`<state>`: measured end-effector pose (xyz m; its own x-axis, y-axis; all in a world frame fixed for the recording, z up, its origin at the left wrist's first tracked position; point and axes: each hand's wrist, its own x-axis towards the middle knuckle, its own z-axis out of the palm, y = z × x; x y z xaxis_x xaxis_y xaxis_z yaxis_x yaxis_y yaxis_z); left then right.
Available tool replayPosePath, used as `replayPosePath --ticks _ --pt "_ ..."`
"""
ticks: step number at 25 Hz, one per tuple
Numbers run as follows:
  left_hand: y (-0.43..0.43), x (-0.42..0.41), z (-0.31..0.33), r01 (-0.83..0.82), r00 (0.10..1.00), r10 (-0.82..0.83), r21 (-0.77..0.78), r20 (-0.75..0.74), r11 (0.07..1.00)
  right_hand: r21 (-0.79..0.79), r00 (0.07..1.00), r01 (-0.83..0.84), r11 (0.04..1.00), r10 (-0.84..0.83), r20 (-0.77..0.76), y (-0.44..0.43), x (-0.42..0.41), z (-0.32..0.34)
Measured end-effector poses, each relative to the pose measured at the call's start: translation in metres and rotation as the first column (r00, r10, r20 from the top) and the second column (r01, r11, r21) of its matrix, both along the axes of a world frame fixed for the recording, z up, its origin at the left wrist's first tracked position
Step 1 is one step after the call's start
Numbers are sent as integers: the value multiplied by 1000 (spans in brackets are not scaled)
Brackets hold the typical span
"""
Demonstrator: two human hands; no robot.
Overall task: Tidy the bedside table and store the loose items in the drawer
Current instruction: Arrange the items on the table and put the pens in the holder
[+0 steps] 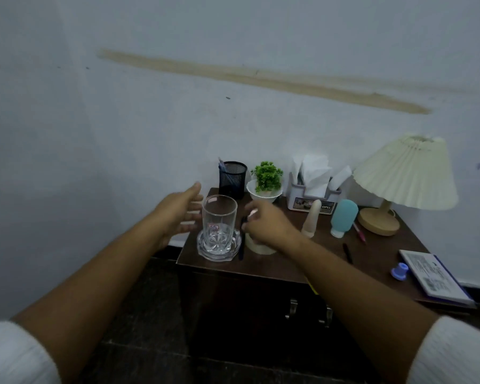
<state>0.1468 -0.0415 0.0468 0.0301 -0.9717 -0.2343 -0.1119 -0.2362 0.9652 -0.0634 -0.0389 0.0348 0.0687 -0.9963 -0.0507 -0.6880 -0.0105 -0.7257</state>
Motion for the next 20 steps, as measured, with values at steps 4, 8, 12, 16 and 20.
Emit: replayPosePath --ticks 4,8,12,16,20 --pt "37 -19 -26 -140 990 142 64 -26 988 226 916 96 970 -175 362 42 28 -39" --pt "42 -29 -41 -275 959 278 63 -61 959 175 839 230 957 -286 463 55 45 -52" --pt "40 -32 -58 -306 942 315 87 -113 948 129 826 238 963 -270 495 63 55 -55" --pt "37 -33 -63 -317 930 319 38 -183 948 83 837 174 981 -192 513 57 54 -54" --pt "34 -39 -64 -292 935 285 -4 -209 956 91 868 72 993 -108 485 49 49 -53"
